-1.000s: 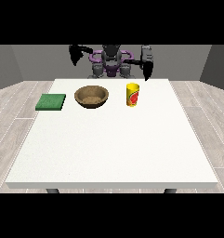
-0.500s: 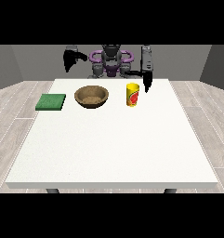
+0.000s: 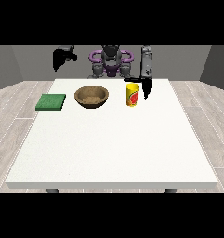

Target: Pick the cup and pour the ball into the bowl, then pick the bowl and place it on the pad

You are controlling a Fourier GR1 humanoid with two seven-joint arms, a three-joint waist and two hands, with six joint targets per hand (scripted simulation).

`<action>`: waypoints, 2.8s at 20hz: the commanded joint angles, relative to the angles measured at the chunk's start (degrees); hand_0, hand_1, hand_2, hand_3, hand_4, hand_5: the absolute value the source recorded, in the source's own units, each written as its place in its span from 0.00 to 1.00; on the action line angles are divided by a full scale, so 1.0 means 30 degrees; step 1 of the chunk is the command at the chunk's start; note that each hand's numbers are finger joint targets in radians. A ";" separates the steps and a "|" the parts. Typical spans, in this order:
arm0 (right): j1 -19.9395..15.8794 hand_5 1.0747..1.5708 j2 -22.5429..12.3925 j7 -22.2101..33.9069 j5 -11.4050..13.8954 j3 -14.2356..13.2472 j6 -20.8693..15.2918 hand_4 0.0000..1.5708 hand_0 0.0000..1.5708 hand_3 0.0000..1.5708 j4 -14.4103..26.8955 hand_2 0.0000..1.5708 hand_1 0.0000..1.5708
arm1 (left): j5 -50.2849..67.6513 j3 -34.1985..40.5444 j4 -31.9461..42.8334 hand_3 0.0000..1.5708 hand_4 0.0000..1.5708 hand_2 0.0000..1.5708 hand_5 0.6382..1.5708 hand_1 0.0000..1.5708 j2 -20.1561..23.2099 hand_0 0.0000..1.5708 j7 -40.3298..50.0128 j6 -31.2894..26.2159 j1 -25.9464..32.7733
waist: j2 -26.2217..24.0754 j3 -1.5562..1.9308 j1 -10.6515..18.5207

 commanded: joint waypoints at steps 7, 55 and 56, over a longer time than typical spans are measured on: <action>-0.0263 0.99 -0.0579 -0.0658 -0.0532 -0.0789 0.1255 0.39 0.00 0.35 0.0884 0.23 0.00 | 0.0426 0.1045 0.3843 0.00 0.00 0.00 0.96 0.00 0.0431 0.00 -0.1710 0.0130 -0.2240 | 0.0364 0.0001 -0.0465; -0.0852 0.99 -0.2948 -0.2847 -0.1812 -0.3168 0.4494 0.34 0.00 0.43 0.5974 0.22 0.00 | -1.5091 -0.7470 1.0178 1.00 0.95 1.00 0.71 0.96 0.0696 0.96 0.8871 1.5384 -1.0275 | -0.1510 0.0047 -0.2082; -0.0150 0.99 -0.2892 -0.2382 -0.1920 -0.3086 0.4786 0.34 0.00 0.43 0.6257 0.24 0.00 | -1.5609 -0.7934 1.0525 1.00 0.96 1.00 0.71 0.96 0.0069 0.96 0.9394 1.5588 -0.9752 | -0.2410 0.0041 -0.2173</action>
